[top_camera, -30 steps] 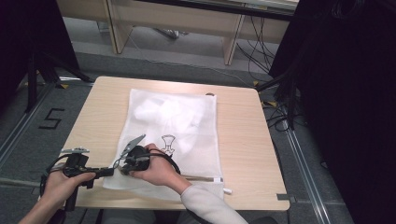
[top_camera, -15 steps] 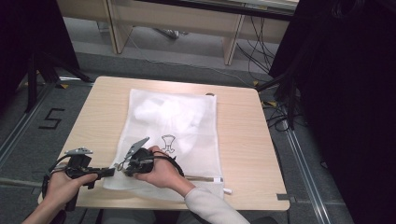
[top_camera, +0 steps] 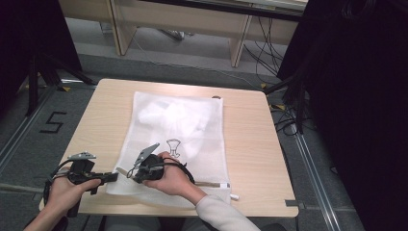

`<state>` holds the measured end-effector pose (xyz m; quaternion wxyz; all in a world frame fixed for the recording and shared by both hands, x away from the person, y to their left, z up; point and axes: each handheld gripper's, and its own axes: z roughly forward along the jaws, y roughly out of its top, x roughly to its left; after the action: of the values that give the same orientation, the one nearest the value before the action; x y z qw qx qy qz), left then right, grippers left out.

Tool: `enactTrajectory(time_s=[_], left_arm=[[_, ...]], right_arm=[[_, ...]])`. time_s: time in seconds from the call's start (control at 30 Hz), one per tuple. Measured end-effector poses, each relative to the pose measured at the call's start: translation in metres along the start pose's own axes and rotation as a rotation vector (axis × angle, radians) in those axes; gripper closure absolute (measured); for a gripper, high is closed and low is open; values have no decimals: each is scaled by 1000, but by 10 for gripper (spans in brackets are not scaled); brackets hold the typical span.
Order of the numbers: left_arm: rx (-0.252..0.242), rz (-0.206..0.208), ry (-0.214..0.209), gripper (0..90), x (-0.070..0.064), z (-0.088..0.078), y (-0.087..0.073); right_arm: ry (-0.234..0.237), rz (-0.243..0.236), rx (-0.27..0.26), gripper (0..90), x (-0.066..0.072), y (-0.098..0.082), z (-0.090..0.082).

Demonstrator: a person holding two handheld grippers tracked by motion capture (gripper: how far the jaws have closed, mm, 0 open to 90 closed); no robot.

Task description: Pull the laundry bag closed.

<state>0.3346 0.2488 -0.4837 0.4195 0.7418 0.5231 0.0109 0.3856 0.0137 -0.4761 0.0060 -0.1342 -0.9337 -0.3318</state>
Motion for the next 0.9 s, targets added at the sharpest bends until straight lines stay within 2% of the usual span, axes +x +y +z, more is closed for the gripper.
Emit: enactTrajectory(time_s=[0.13, 0.2, 0.33, 0.4, 0.47, 0.6, 0.67, 0.73, 0.9], left_arm=[[12, 0, -4, 862, 0, 1, 0], [15, 1, 2, 862, 0, 2, 1], [14, 2, 8, 862, 0, 2, 1], [14, 8, 13, 862, 1, 2, 0], [10, -4, 9, 862, 0, 2, 0], [10, -4, 7, 862, 0, 2, 0], [10, -5, 3, 862, 0, 2, 0], [13, -7, 2, 861, 1, 2, 0], [15, -4, 6, 861, 1, 2, 0]], right_arm=[[7, 18, -14, 825, 1, -3, -2], [5, 8, -21, 826, 2, -3, -2], [0, 6, -14, 825, 0, -6, -2], [0, 23, -6, 825, -1, -9, -3], [2, 24, -11, 825, -1, -10, -4], [1, 23, -12, 825, 0, -10, -6], [-7, 7, -8, 825, -1, -10, -8], [-3, 20, -10, 825, -1, -12, -9], [-2, 17, -3, 825, -3, -14, -9]])
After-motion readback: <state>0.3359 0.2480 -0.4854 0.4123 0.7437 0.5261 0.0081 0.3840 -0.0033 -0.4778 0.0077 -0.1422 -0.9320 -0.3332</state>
